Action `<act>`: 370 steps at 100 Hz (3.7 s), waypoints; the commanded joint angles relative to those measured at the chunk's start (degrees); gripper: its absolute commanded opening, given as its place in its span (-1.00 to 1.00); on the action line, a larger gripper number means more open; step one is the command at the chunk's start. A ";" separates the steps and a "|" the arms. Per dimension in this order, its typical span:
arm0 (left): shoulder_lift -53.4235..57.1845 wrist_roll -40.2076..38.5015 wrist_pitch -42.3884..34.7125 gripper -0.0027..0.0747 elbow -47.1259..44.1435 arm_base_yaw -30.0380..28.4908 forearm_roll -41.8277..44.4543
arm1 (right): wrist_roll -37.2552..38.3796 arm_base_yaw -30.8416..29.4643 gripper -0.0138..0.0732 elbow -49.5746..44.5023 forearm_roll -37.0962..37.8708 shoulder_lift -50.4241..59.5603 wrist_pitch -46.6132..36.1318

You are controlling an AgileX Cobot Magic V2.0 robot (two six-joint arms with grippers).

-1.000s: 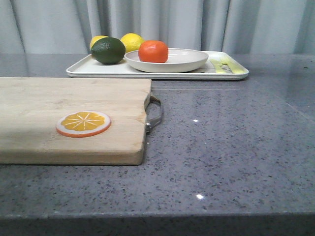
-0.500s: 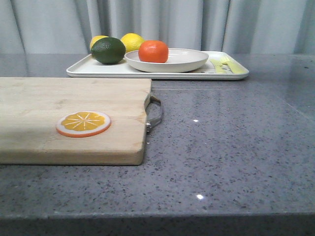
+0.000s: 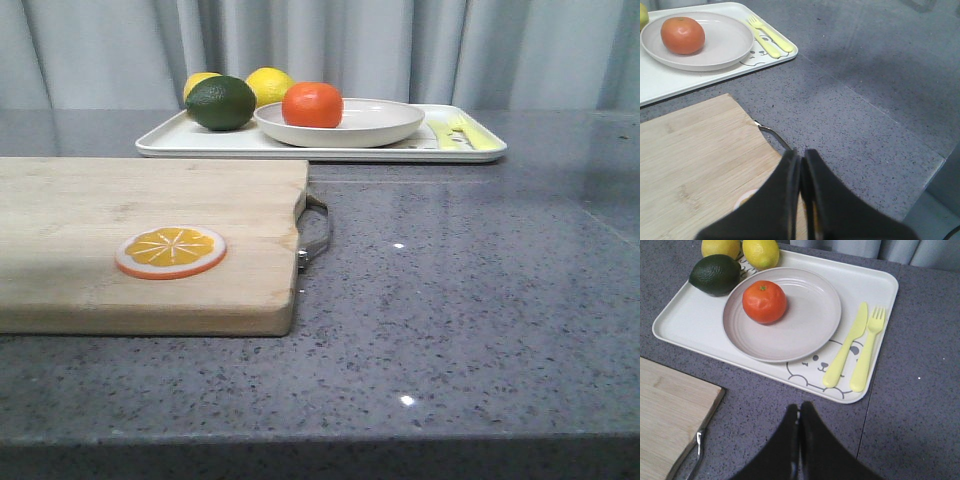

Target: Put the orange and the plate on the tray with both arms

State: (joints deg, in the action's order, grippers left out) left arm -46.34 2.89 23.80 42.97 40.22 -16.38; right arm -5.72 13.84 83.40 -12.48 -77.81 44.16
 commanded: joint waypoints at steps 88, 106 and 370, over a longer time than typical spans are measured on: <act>19.15 0.01 -8.47 -0.98 -12.58 -0.22 -1.57 | -6.91 0.02 -0.86 -43.85 -0.16 43.59 -26.40; 25.10 0.01 -8.47 -0.98 -14.76 -0.22 -1.57 | -6.91 0.02 -0.86 -50.04 -0.16 49.35 -27.04; 41.53 0.01 -26.89 -0.98 -34.71 -35.15 9.07 | -6.91 0.02 -0.86 -59.18 -0.21 61.83 -26.93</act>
State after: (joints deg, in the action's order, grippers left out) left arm -5.83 2.89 1.71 8.18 8.36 -7.85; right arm -12.28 13.84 22.81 -12.48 -15.66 21.99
